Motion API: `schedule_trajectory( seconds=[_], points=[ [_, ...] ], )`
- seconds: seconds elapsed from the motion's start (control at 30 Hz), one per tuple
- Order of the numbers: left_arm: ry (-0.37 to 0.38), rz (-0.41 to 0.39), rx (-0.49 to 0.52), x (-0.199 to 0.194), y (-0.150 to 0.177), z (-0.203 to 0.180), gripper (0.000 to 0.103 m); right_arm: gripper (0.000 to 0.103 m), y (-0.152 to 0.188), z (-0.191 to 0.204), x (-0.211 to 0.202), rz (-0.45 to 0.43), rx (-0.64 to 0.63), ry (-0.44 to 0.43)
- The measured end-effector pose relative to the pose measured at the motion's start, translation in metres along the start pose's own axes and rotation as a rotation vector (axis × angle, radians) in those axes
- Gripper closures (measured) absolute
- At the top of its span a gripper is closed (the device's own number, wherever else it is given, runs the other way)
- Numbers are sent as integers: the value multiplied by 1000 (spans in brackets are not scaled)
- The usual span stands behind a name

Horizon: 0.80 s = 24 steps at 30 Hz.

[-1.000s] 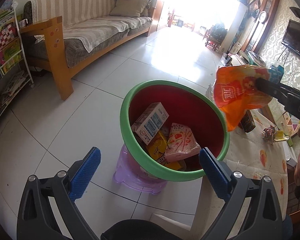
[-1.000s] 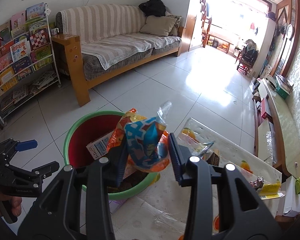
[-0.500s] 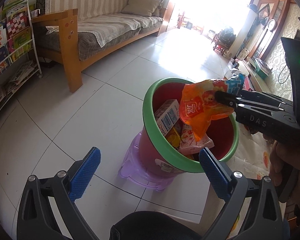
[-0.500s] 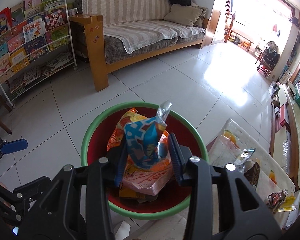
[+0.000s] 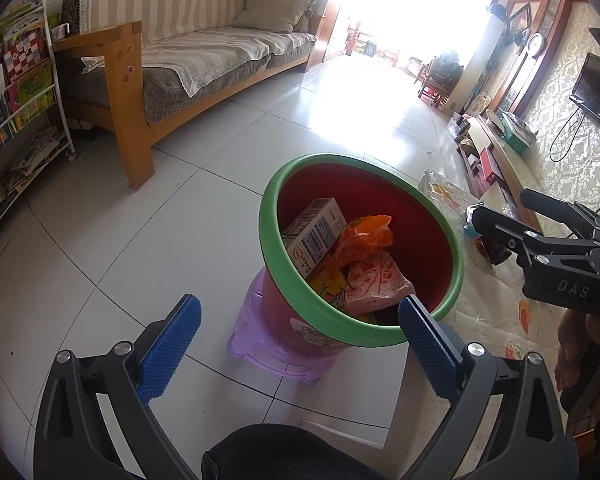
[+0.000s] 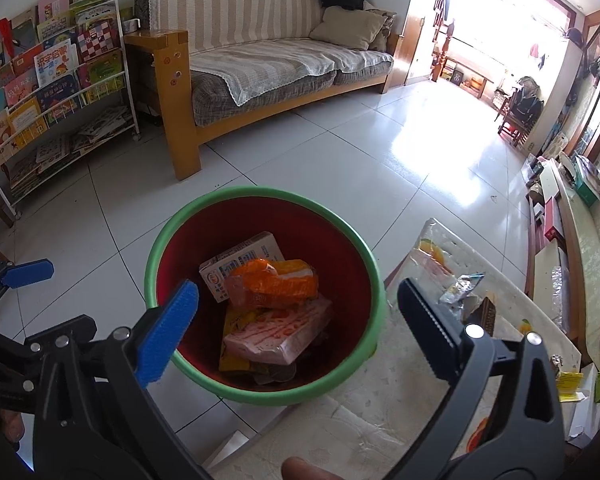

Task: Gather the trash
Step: 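Grasp the brown box with the left gripper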

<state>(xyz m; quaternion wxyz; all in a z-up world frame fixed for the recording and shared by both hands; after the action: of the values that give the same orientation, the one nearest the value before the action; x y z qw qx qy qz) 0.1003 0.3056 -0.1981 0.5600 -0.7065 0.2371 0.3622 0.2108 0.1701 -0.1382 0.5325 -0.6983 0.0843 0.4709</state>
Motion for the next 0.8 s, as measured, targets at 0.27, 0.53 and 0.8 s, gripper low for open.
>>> schedule_trajectory(
  seconds=[0.27,0.53,0.8],
  points=[
    [31,1,79,2,-9,-43,8,5,29,-51,-35,-19,50,53],
    [114,-4,195,9,-21,-129,8,5,75,-132,-78,-18,178,127],
    [187,28,294,29,-28,-224,8,5,110,-212,-115,-46,287,197]
  ],
)
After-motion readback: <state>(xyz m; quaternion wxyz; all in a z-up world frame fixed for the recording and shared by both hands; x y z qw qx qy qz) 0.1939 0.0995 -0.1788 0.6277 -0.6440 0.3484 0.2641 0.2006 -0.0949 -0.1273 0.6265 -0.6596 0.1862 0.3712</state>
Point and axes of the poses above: each gripper's, at about its wrist camera, not at the fingertips, and x roughly the way its jaws point, z to its left, y to its underside, the point moved 6 cm from there along x, roughly the way its jaws point, and after that the axes turned 11 degrees about x, right-handed, at the moved point
